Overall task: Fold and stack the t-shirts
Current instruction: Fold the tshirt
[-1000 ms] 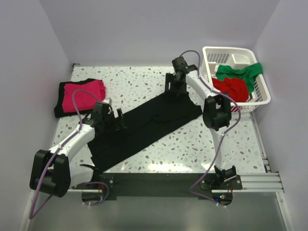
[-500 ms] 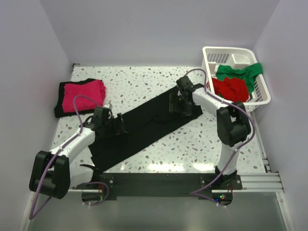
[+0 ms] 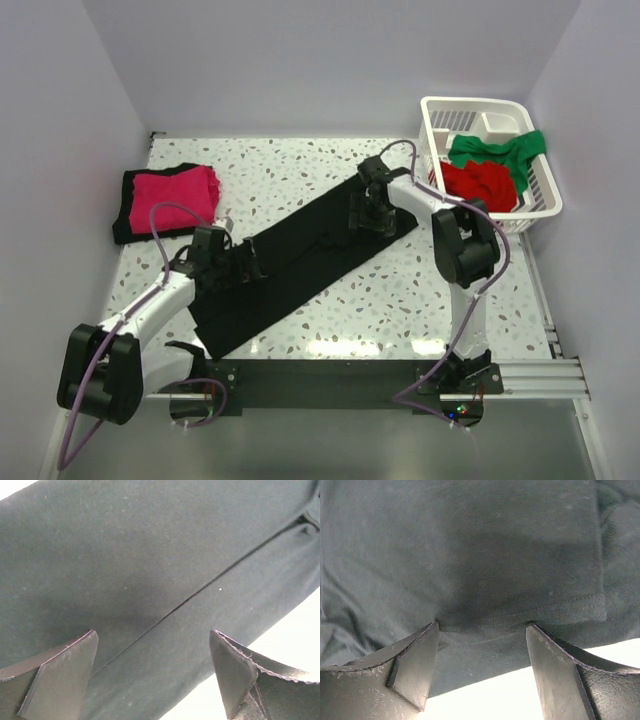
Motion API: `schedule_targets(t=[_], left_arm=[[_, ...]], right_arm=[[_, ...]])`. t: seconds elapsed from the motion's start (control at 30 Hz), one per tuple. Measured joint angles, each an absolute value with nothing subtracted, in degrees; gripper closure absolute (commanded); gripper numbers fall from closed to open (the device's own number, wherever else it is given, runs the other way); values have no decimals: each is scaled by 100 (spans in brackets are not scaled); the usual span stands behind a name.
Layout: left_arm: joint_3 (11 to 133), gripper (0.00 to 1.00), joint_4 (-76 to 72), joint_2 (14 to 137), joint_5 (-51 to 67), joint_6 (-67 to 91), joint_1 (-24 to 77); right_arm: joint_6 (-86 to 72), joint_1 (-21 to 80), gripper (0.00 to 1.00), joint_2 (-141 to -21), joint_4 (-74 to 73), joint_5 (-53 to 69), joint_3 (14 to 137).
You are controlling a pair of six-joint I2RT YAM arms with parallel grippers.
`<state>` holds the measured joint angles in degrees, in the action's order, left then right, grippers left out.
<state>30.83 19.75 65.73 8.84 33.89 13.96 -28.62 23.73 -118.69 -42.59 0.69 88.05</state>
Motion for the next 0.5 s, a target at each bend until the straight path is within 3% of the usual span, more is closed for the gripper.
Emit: schedule_targets(t=[0.5], left_arm=[[3463,2,1885,6925,1153,3330,1396]], right_arm=[[-2864,2115,25,-14466,-5535,-770,13257]])
